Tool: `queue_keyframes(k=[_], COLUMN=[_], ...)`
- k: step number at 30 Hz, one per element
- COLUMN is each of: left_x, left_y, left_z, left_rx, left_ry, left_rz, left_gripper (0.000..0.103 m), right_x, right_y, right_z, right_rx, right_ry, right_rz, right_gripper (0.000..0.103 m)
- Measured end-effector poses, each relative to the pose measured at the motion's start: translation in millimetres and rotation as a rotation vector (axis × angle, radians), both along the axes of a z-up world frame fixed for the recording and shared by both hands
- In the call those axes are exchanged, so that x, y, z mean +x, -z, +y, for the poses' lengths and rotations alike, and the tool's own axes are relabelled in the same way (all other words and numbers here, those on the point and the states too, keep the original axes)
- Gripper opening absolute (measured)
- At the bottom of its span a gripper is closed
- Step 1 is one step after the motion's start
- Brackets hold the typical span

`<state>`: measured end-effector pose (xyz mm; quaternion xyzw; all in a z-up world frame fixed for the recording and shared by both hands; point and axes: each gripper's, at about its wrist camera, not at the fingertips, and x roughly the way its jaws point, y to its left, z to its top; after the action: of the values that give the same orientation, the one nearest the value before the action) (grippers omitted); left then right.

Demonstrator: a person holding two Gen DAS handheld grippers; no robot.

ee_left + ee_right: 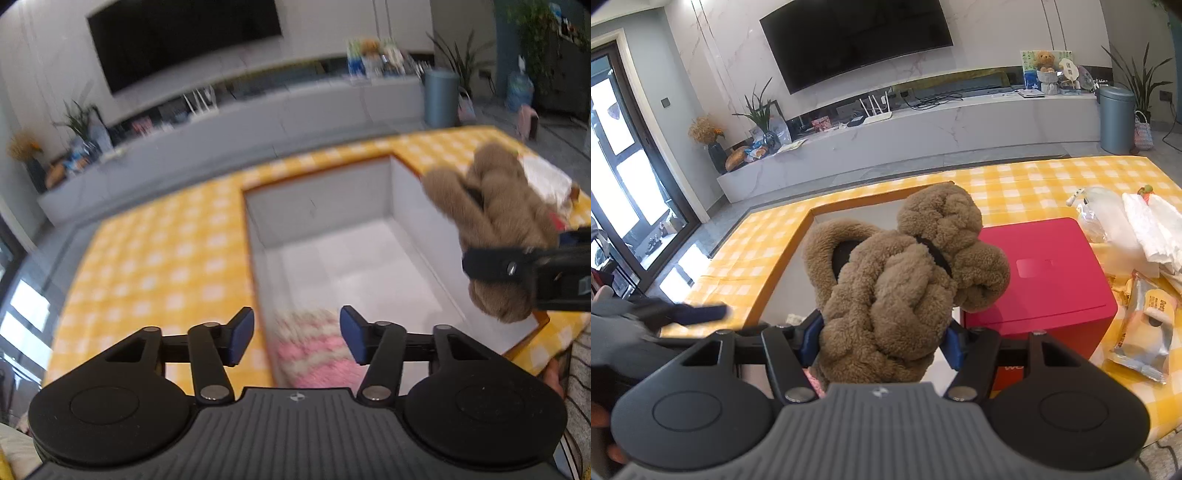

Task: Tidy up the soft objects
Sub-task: 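Carry the pink toy and brown plush over the white bin with both tools, then open both tools to drop the pink toy and brown plush into the bin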

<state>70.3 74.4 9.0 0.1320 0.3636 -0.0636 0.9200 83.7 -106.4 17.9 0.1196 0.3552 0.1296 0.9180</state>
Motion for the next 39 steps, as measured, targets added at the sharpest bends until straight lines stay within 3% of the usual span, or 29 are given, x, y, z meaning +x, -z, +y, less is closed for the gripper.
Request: queue_keyframes(k=[6,12,19,25,36,39], left_x=[-2,16,23,26,25,25], left_y=[-12,-2,3,9,12,12], left_z=[16,25,43,54,52,53], left_rx=[-0.008,-0.084,-0.193,-0.257,-0.254,-0.256], left_ry=[-0.104,-0.176,-0.248,-0.276,-0.281,-0.283], left_rz=[-0.128,-0.133,-0.127,-0.096,-0.080,-0.074], left_gripper=[0.081,0.082,0.082,0.082,0.082,0.083], right_x=[3,15,39,53,50,43], right_y=[6,19,35,42,51,55], right_z=[8,28,45,44,63,83], right_rx=[-0.033,-0.079,-0.209,-0.148,-0.322,-0.478], right_ry=[-0.026,-0.083,-0.139,-0.150,-0.177,-0.230], right_rz=[0.011,0.049,0.095,0.136,0.148,0.124], right_gripper=[0.062,0.062,0.062,0.062,0.063,0.062])
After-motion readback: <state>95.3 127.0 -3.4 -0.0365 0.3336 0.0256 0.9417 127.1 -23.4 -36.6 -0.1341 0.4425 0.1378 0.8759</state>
